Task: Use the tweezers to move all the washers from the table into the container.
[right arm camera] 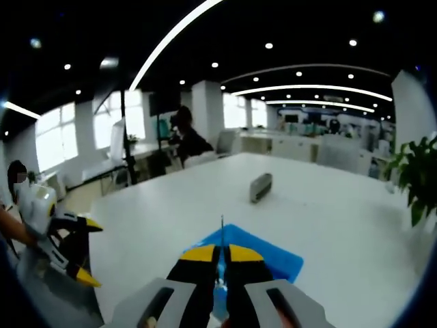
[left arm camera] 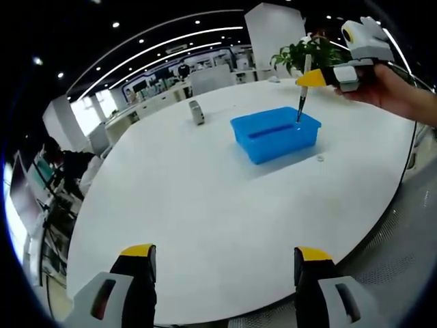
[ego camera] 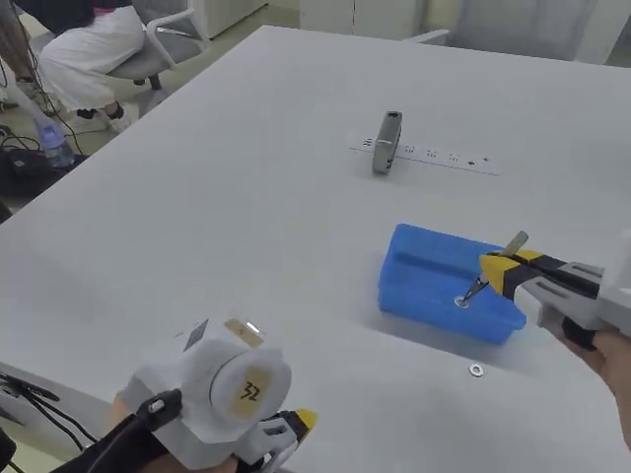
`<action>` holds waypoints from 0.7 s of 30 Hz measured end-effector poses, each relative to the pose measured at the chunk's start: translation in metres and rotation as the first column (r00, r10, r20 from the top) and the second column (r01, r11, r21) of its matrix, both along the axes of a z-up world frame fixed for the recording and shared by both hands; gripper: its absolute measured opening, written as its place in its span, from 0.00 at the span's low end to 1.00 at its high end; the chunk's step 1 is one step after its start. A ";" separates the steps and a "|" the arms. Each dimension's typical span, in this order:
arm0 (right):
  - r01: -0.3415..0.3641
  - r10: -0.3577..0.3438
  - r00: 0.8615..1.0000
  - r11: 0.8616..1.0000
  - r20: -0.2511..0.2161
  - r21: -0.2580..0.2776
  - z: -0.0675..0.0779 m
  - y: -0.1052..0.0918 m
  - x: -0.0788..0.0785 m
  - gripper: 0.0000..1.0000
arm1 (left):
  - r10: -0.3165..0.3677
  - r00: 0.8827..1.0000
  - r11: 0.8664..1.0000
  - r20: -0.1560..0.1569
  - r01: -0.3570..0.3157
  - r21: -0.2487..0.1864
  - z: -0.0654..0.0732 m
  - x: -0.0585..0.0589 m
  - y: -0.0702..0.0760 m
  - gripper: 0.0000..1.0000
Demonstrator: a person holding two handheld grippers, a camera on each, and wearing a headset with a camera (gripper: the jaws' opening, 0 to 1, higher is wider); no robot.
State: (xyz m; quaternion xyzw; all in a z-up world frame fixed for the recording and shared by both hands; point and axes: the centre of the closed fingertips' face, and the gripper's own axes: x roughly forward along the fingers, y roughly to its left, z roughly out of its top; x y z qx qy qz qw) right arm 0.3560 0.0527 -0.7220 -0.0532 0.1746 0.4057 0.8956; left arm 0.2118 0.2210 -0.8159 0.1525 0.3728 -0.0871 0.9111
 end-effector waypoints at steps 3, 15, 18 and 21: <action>0.007 -0.007 1.000 1.000 0.007 -0.008 -0.004 0.005 0.008 0.01 | 0.000 1.000 1.000 0.002 0.000 0.000 0.000 0.000 0.000 0.85; 0.050 -0.051 0.999 0.995 -0.007 -0.084 -0.045 0.014 0.026 0.01 | 0.008 0.999 0.998 0.053 -0.005 -0.057 0.008 0.004 -0.004 0.86; 0.044 -0.047 0.999 0.995 -0.028 -0.085 -0.058 0.016 0.029 0.01 | 0.010 0.998 0.998 0.055 -0.007 -0.060 0.009 0.004 -0.004 0.86; 0.039 -0.043 0.998 0.994 -0.042 -0.101 -0.065 0.017 0.028 0.01 | 0.009 0.999 0.999 0.048 -0.006 -0.054 0.007 0.004 -0.004 0.85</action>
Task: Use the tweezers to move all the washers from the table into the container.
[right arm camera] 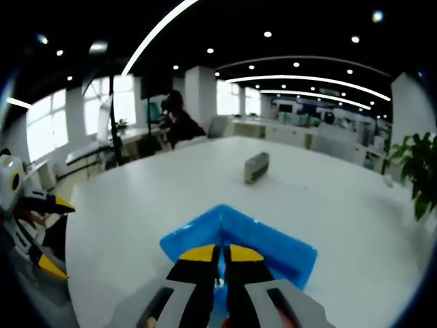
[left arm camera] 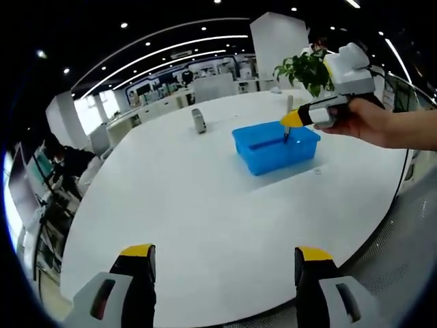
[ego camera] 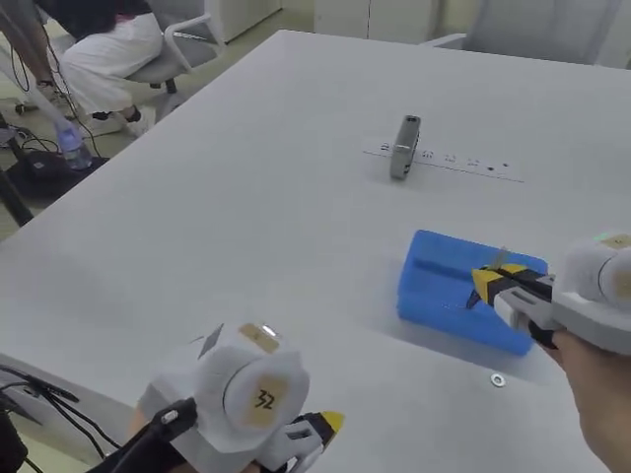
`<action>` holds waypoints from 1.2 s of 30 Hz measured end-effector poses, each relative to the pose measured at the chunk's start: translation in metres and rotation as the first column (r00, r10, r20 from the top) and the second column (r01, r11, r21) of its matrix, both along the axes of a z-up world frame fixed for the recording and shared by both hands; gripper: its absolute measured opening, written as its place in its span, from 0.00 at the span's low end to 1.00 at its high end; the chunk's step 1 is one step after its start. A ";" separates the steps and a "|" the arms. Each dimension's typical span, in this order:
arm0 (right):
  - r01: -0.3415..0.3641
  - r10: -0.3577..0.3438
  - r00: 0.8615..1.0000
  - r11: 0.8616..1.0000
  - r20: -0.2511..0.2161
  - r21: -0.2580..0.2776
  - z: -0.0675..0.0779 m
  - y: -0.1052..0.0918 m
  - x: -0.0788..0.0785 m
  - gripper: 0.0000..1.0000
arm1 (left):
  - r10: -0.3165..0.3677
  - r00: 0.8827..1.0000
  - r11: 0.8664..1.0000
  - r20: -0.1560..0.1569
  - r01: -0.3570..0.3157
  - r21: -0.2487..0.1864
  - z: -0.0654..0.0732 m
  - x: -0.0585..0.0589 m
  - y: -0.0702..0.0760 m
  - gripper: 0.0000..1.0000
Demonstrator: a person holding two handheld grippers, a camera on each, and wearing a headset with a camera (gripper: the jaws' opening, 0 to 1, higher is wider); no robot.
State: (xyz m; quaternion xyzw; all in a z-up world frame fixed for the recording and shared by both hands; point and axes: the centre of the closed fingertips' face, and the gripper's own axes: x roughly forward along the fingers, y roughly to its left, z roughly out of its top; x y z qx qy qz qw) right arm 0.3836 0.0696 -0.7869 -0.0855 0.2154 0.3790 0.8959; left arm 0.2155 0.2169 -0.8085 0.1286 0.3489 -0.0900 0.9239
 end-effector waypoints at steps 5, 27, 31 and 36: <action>-0.009 0.008 1.000 1.000 -0.012 -0.016 -0.011 0.000 0.000 0.01 | 0.006 1.000 1.000 0.013 -0.006 -0.001 0.003 0.001 0.001 0.86; 0.013 -0.014 1.000 0.990 0.011 0.140 0.035 -0.019 -0.008 0.02 | -0.008 1.000 1.000 -0.007 0.008 0.012 -0.001 -0.001 -0.001 0.84; 0.017 -0.018 1.000 0.983 0.009 0.185 0.053 -0.028 -0.022 0.02 | -0.014 1.000 1.000 -0.011 0.014 0.016 -0.002 -0.001 -0.001 0.84; 0.010 -0.017 0.999 0.985 0.040 0.173 0.062 -0.037 -0.041 0.02 | -0.013 1.000 1.000 -0.011 0.013 0.016 -0.002 0.000 0.000 0.84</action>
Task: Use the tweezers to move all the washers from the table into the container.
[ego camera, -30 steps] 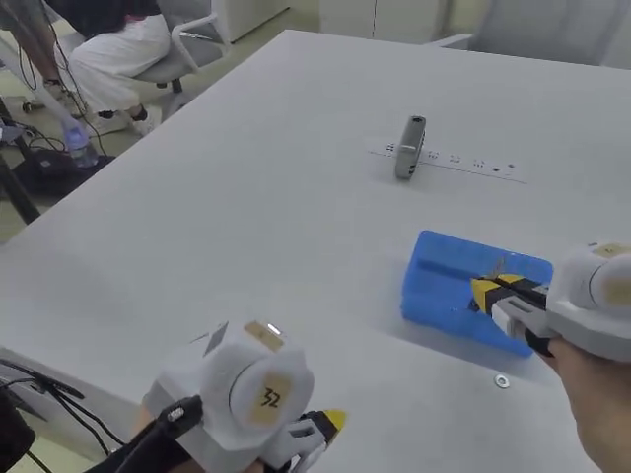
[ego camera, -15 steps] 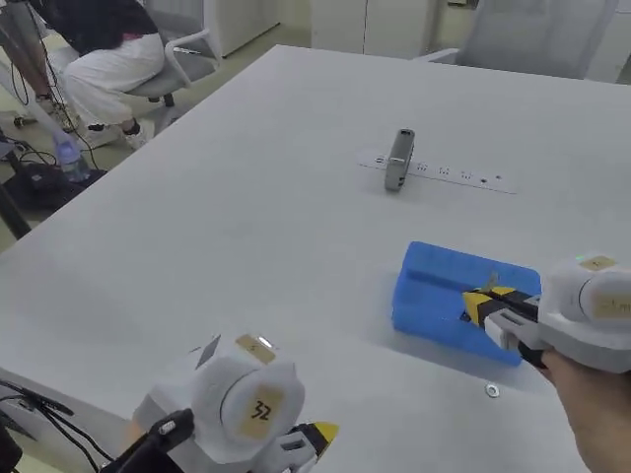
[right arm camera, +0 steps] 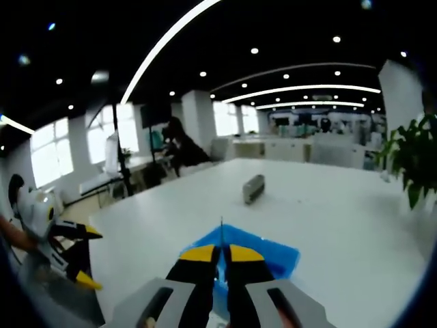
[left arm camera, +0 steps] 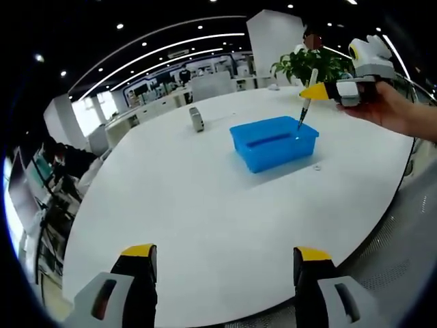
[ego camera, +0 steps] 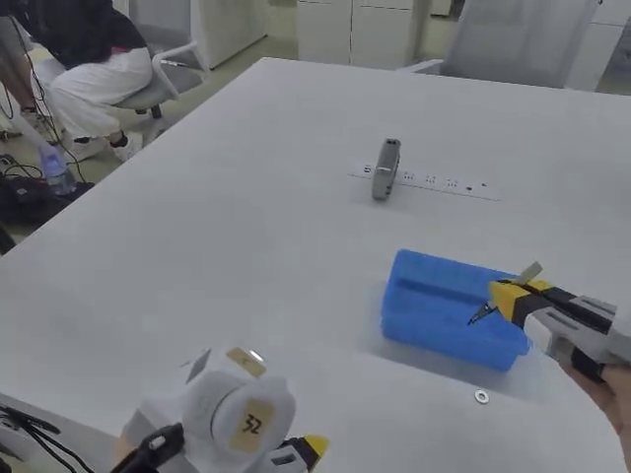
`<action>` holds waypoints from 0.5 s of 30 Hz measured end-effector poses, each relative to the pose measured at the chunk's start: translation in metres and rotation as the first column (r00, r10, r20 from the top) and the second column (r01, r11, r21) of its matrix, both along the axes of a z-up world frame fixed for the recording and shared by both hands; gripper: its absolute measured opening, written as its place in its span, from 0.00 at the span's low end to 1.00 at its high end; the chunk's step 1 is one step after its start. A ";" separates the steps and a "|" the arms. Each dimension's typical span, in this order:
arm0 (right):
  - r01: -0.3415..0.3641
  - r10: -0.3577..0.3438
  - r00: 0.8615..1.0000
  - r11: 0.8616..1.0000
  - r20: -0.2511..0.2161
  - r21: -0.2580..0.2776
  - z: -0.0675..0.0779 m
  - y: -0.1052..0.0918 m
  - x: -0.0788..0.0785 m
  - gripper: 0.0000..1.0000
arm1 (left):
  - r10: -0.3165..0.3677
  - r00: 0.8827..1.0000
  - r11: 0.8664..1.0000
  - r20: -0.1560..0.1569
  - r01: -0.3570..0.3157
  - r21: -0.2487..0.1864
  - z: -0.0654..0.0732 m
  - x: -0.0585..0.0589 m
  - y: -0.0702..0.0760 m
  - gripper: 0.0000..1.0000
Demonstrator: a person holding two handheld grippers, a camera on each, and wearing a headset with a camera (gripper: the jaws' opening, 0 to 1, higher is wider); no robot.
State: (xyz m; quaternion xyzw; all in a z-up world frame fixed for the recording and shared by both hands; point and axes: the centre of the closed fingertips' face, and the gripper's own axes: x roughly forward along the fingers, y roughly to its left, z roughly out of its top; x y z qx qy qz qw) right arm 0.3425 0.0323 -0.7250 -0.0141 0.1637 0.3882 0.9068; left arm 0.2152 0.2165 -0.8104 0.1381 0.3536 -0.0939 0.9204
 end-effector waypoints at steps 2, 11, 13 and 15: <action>-0.006 0.006 1.000 1.000 0.005 -0.020 -0.003 -0.002 -0.006 0.02 | 0.000 1.000 1.000 0.000 0.000 0.001 0.000 0.000 0.000 0.83; -0.021 0.019 1.000 0.994 -0.021 -0.107 -0.032 -0.010 -0.022 0.02 | 0.003 1.000 1.000 -0.004 -0.003 0.001 -0.001 0.000 0.001 0.83; -0.023 0.019 0.999 0.992 -0.034 -0.122 -0.040 -0.012 -0.021 0.02 | 0.003 1.000 1.000 -0.004 -0.003 0.003 -0.001 0.000 0.001 0.83; -0.021 0.016 0.999 0.992 -0.041 -0.126 -0.046 -0.013 -0.022 0.02 | 0.003 1.000 1.000 -0.005 -0.003 0.003 -0.001 0.000 0.001 0.83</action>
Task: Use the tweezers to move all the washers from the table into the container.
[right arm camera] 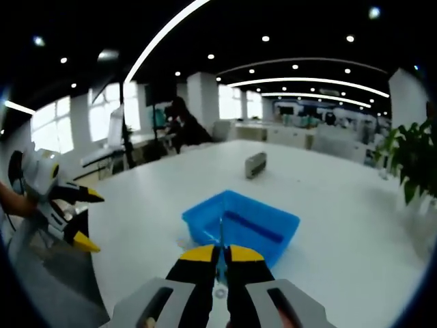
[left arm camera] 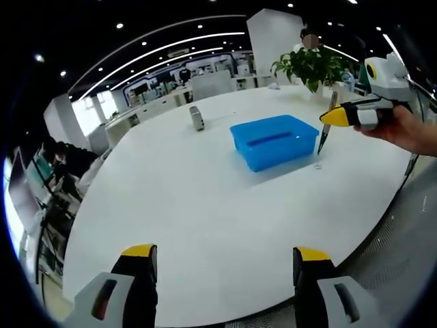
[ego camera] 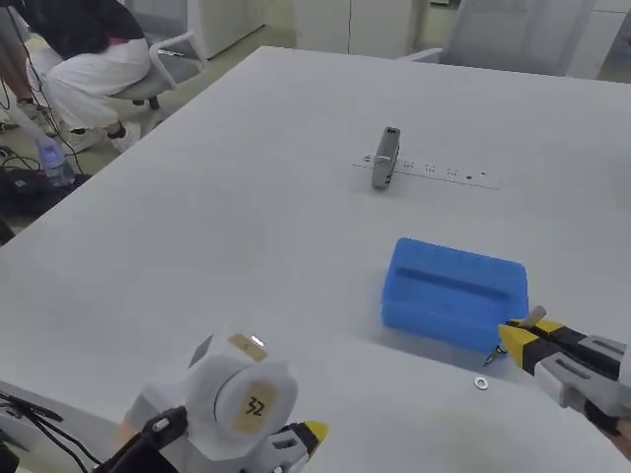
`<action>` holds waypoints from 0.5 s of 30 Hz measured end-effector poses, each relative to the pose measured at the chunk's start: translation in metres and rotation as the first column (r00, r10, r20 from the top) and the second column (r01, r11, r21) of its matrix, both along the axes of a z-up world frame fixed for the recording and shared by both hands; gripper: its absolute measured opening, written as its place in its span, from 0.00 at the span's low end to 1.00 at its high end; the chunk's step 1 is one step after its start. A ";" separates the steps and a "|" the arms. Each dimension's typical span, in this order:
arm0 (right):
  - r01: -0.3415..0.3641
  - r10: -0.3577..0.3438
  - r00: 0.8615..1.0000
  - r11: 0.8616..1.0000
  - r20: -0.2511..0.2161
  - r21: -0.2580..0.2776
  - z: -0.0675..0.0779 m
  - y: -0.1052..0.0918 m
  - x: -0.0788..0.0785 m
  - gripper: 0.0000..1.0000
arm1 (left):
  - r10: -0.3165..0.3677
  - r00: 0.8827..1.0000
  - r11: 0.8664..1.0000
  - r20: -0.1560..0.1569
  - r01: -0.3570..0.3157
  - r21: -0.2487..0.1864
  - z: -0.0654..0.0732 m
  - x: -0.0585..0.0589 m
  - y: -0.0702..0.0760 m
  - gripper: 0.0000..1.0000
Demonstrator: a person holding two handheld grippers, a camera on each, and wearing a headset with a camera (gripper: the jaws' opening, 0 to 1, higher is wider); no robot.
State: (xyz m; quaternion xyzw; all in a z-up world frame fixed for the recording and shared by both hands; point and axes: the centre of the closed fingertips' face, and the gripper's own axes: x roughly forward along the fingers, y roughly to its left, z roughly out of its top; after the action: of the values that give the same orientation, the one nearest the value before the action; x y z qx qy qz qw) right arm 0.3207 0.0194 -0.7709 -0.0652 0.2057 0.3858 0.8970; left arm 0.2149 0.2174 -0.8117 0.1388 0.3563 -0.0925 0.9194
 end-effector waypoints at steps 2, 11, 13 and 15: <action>0.002 -0.002 1.000 1.000 -0.013 -0.005 -0.006 0.000 0.000 0.02 | 0.000 1.000 1.000 0.000 0.000 0.001 0.000 0.000 0.000 0.83; -0.005 0.004 1.000 0.999 -0.028 -0.049 -0.024 -0.004 0.003 0.02 | 0.006 1.000 1.000 0.002 -0.006 0.001 0.001 -0.001 0.001 0.82; -0.004 0.003 1.000 0.998 -0.023 -0.058 -0.028 -0.007 0.003 0.02 | 0.006 1.000 1.000 -0.003 -0.006 0.007 0.000 -0.001 0.001 0.82; -0.004 0.003 1.000 0.999 -0.013 -0.050 -0.026 -0.006 0.003 0.02 | 0.004 1.000 1.000 -0.003 -0.004 0.008 0.000 -0.001 0.001 0.82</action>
State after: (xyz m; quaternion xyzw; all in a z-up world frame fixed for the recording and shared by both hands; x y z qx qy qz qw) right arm 0.3234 0.0133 -0.7973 -0.0856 0.2210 0.3825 0.8930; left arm 0.2138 0.2185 -0.8115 0.1418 0.3582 -0.0895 0.9185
